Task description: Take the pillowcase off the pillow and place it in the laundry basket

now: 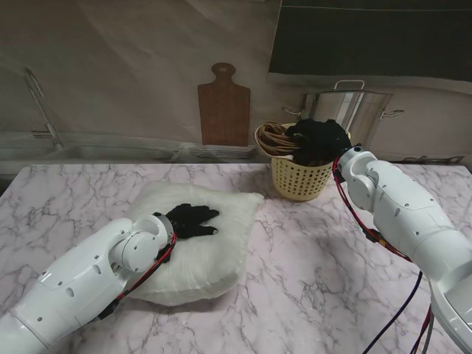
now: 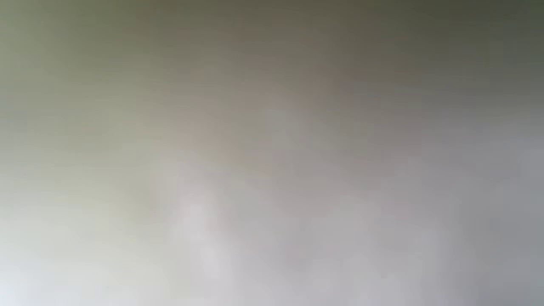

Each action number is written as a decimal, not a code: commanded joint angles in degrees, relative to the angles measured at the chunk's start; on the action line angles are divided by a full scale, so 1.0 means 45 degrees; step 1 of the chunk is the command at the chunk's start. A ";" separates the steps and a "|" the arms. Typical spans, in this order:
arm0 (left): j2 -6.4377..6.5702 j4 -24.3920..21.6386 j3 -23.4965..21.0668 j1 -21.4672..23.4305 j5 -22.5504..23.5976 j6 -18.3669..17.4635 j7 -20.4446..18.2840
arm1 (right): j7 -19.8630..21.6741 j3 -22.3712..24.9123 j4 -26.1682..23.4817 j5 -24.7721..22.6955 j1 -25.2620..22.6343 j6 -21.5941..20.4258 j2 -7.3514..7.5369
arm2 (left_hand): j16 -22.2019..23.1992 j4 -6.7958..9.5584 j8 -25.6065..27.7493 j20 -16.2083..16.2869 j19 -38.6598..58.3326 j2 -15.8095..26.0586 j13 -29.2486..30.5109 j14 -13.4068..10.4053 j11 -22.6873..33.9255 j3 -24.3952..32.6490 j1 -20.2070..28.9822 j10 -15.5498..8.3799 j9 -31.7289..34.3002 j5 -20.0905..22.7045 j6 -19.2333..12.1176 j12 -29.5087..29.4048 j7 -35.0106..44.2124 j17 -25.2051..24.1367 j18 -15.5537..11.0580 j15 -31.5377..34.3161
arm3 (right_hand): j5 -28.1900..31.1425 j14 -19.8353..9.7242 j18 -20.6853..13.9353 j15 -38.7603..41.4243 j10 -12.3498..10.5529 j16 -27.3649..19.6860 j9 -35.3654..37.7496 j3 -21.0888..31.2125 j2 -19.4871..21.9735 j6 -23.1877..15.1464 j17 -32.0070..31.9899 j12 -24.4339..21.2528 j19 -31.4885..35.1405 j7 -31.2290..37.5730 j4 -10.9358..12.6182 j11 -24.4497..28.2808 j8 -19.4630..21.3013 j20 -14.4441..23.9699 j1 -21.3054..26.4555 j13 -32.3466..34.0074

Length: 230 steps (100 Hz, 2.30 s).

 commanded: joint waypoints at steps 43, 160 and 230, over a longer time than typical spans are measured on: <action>-0.0152 0.0180 0.0076 0.0264 -0.0023 -0.0083 -0.0064 | 0.1665 0.3613 -0.3779 -0.2955 -0.2591 -0.0254 0.1261 | -0.0172 0.0100 0.0206 -0.0155 0.6572 0.0013 0.0204 0.0697 -0.0064 -0.0086 0.0455 -0.0654 -0.0292 -0.0287 -0.0585 0.0052 -0.0089 -0.0127 0.0766 0.0132 | -0.0066 0.0460 0.0662 -0.0234 0.0262 -0.0206 -0.0134 -0.0201 -0.0211 0.0515 -0.0216 -0.0278 0.0119 -0.0501 0.0406 -0.0530 -0.0592 -0.0257 -0.0894 -0.0081; -0.1141 -0.3612 -0.4798 0.4571 0.0248 -0.2744 0.6383 | 0.1082 0.7111 -1.3465 -0.1512 -1.0790 0.0726 0.0360 | -0.0341 0.0111 0.0645 0.0017 0.6141 -0.0140 0.0323 0.0798 0.0320 -0.0050 -0.0364 -0.0764 0.0844 0.0847 -0.0679 0.0378 0.0468 -0.0310 0.1743 0.0053 | 0.1494 0.1928 0.1968 -0.0482 0.1785 0.0492 0.1835 -0.5628 0.2511 0.1350 0.0220 -0.0738 -0.0216 -0.2383 0.0822 -0.1906 0.0008 0.0043 -0.1750 0.0817; -0.1753 -0.0344 -0.3296 0.3561 -0.3857 -0.1841 0.6158 | 0.0298 0.5612 -1.0604 0.1167 -1.1342 0.2709 -0.0129 | 0.1843 0.0189 0.1339 0.1311 0.7664 0.0137 0.0867 0.0871 0.1419 -0.0047 -0.0002 -0.0775 0.1675 0.0997 -0.0413 0.2010 0.0625 -0.0275 0.1629 0.1453 | 0.1064 0.1790 0.1706 -0.0543 0.1707 0.0544 0.1484 -0.6416 0.3108 0.1986 0.0081 -0.0588 -0.0499 -0.2520 0.0835 -0.1686 0.0202 -0.0053 -0.1520 0.0652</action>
